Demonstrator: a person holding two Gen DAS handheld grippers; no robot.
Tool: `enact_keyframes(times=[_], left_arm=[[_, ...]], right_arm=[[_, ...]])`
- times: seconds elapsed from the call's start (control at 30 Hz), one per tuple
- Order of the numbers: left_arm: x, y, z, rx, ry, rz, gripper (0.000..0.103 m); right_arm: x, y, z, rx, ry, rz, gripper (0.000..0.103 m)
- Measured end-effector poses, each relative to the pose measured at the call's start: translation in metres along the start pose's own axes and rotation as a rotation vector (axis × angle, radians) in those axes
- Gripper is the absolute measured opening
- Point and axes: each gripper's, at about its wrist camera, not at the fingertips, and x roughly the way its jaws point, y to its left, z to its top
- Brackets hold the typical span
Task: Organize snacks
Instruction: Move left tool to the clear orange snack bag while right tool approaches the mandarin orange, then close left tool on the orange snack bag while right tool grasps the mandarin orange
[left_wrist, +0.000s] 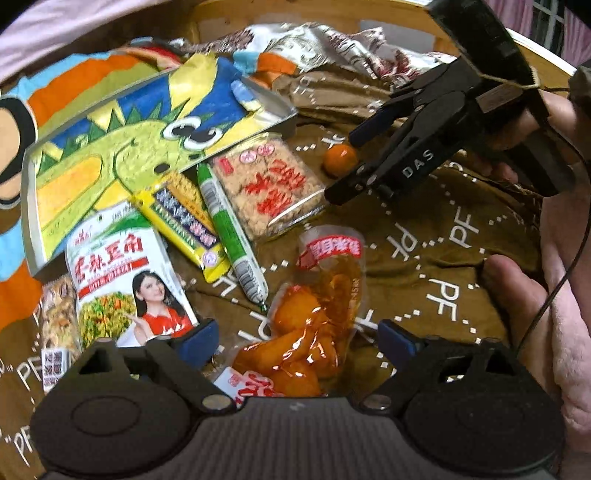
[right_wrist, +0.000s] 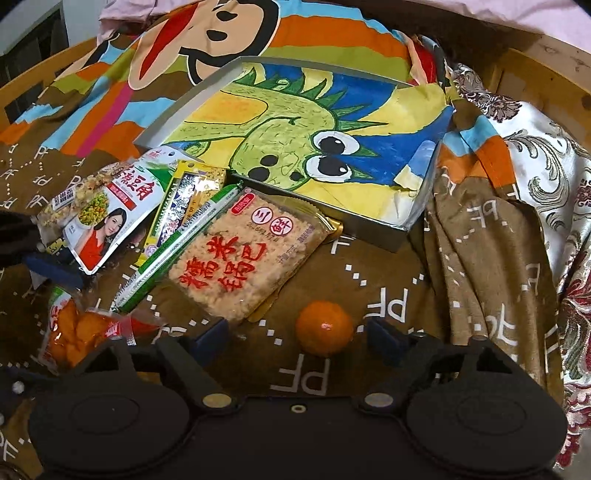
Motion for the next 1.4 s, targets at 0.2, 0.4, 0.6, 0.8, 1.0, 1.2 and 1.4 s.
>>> enact_keyframes(times=[0.2,0.4,0.6,0.8,1.0,1.2,1.4], left_arm=[[0.004,0.003,-0.002,-0.040,0.014,-0.004,0.077],[0.003,0.002,-0.003,-0.068,0.012,0.005,0.072],[0.002,0.007,-0.003,-0.198,0.028,0.016,0.067],[-0.001,0.019,-0.007,-0.377,0.025,-0.024,0.065],[-0.001,0.020,-0.010,-0.517,0.015,-0.050,0.064],[0.002,0.029,-0.019,-0.692,0.006,-0.093,0.064],[0.000,0.037,-0.025,-0.784,0.003,-0.115,0.063]], right_arm=[[0.002,-0.004,0.000,0.039,0.004,0.041,0.069],[0.000,-0.006,-0.001,0.066,0.017,0.067,0.051],[0.003,0.003,-0.006,0.014,0.049,0.039,0.034],[0.007,0.004,-0.006,0.019,0.032,0.032,0.048],[0.011,0.011,-0.006,-0.040,0.003,0.001,0.046],[0.007,0.014,-0.008,-0.059,-0.009,-0.008,0.034],[-0.007,0.026,-0.012,-0.079,-0.006,0.017,0.034]])
